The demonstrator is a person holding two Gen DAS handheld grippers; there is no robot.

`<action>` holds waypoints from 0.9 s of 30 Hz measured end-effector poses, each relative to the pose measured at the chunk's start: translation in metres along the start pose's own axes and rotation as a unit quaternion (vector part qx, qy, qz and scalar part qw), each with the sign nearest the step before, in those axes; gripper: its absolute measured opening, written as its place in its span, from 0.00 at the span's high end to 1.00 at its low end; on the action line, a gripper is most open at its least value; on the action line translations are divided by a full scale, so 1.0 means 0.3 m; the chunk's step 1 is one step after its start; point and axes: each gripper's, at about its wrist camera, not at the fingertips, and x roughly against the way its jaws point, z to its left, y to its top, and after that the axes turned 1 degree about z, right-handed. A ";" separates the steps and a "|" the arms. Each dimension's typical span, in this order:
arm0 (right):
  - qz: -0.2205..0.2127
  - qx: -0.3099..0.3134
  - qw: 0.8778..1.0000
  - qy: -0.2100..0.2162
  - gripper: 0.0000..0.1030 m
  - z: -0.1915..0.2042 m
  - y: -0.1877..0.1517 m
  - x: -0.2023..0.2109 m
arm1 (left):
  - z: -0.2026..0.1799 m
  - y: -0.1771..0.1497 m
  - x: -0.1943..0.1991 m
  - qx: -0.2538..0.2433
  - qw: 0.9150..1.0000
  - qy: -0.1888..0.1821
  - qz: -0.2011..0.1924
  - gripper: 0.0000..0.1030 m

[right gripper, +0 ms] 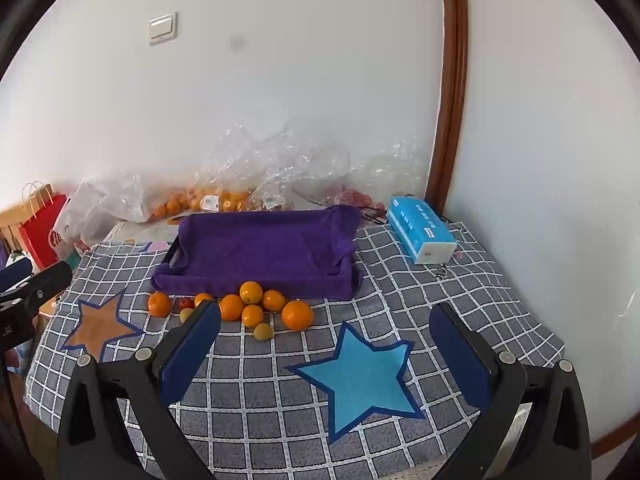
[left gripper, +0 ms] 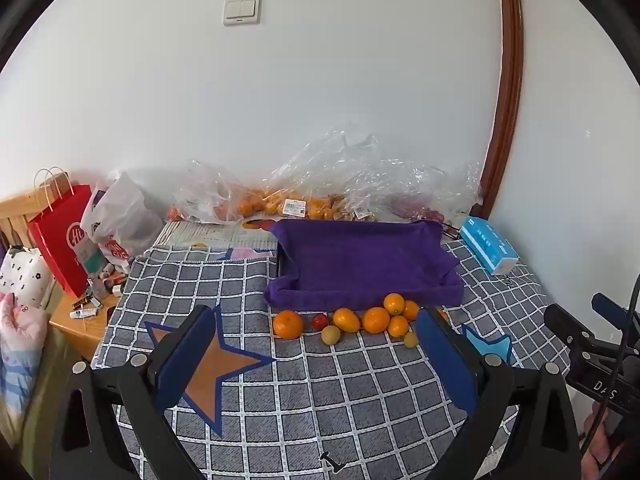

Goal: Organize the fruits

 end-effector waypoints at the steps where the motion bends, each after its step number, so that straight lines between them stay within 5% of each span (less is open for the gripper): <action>1: 0.000 -0.002 1.000 0.000 0.00 -0.001 -0.001 0.001 | -0.002 -0.001 -0.002 0.001 1.000 -0.001 0.001 0.02; 27: -0.015 0.005 1.000 0.007 0.00 0.038 0.006 0.040 | 0.022 -0.007 0.011 0.007 1.000 -0.005 -0.006 0.02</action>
